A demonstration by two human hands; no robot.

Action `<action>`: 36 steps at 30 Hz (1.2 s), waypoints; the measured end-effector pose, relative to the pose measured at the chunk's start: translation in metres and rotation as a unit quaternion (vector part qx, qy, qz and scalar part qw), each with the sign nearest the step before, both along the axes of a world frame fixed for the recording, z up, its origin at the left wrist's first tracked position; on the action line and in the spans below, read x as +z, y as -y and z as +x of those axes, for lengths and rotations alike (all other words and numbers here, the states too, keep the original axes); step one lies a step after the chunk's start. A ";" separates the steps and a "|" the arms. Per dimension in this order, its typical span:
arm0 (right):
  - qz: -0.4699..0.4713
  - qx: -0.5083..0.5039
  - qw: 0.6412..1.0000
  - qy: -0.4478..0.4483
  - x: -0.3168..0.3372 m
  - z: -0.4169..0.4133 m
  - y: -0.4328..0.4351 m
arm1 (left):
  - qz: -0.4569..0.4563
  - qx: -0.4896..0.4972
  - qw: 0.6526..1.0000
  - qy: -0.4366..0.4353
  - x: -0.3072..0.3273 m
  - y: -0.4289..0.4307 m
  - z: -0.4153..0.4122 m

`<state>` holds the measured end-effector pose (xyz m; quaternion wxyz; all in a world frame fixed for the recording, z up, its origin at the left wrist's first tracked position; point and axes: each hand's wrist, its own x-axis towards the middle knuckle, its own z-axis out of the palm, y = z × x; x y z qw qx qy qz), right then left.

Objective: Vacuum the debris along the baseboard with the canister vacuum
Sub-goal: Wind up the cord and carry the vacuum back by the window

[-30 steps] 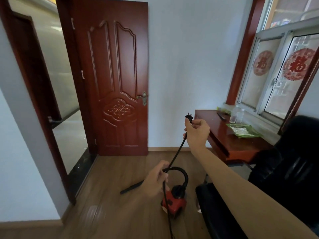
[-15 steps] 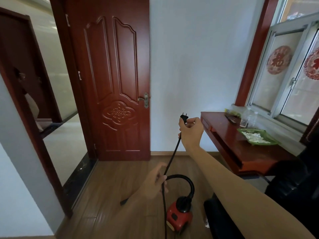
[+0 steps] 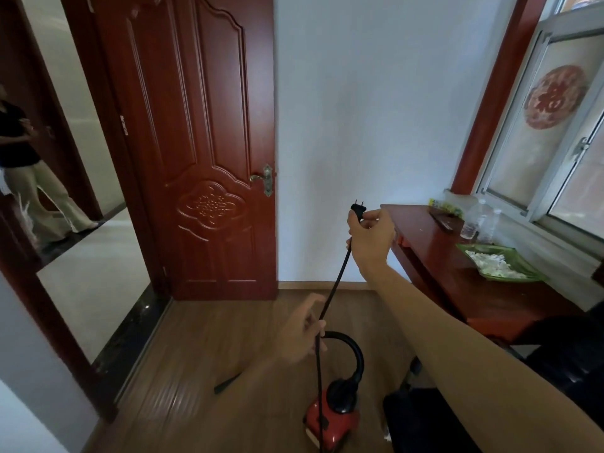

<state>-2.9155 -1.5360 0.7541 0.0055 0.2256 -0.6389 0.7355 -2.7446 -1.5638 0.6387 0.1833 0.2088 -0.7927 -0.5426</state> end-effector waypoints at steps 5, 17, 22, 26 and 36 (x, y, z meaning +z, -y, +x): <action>0.017 -0.021 1.000 -0.005 -0.012 -0.025 0.023 | -0.002 -0.024 1.000 0.007 -0.010 0.029 -0.025; 0.048 -0.107 0.993 0.005 -0.031 -0.083 0.106 | 0.016 -0.082 0.996 0.007 -0.049 0.137 -0.105; 0.066 -0.149 0.987 -0.001 -0.034 -0.107 0.137 | 0.021 -0.152 0.988 0.013 -0.058 0.182 -0.134; 0.084 -0.173 0.981 0.000 -0.047 -0.125 0.150 | 0.001 -0.194 0.981 0.005 -0.068 0.202 -0.156; 0.139 -0.249 0.958 0.036 -0.123 -0.196 0.151 | -0.003 -0.234 0.969 0.079 -0.133 0.220 -0.222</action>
